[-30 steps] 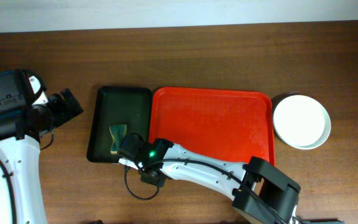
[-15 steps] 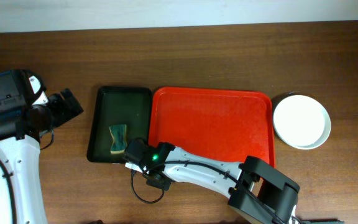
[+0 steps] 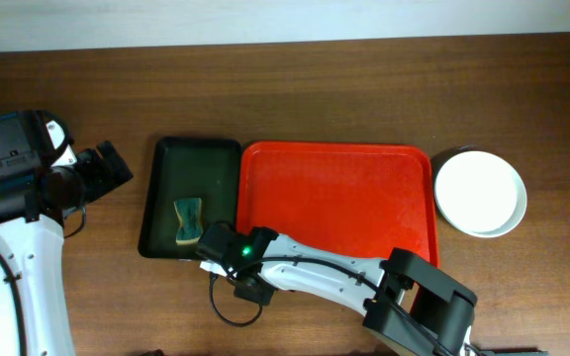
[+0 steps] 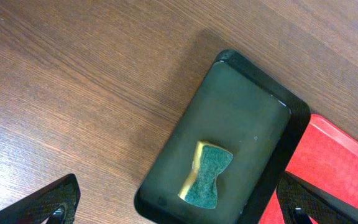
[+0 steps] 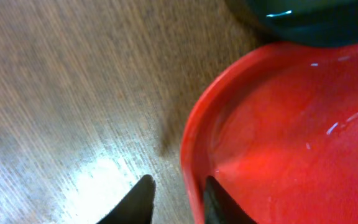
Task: Clean dirty plates on tray and stack at the side
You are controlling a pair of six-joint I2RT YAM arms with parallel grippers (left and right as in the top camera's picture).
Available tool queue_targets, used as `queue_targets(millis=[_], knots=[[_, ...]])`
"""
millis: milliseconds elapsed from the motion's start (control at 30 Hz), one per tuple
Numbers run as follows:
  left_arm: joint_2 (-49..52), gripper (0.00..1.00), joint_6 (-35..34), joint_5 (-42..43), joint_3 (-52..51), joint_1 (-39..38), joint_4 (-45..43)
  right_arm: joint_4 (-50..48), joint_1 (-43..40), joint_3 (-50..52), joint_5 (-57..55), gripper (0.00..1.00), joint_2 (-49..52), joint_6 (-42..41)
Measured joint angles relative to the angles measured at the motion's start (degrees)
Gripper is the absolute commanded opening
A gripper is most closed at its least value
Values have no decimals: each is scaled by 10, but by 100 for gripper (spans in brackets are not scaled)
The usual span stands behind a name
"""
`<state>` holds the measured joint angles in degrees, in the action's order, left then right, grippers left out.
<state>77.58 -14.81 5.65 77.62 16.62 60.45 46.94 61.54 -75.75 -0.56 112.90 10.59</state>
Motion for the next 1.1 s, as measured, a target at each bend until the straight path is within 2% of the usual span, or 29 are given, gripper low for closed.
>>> queue_targets(millis=[133,233,333,400,533,667,1100], knots=[[0,99,0,1,0,0,0,10,1,-56,-6,25,0,-1],[0,99,0,2,0,0,0,35,-9,-143,-7,4,0,-31],[0,99,0,2,0,0,0,18,-58,-205,23,4,0,-122],[0,99,0,2,0,0,0,7,-85,-208,49,4,1,-178],[0,99,0,2,0,0,0,-23,-75,-208,76,4,43,-252],[0,99,0,2,0,0,0,-38,-53,-208,82,4,97,-269],[0,99,0,2,0,0,0,6,-18,-208,65,4,98,-295]])
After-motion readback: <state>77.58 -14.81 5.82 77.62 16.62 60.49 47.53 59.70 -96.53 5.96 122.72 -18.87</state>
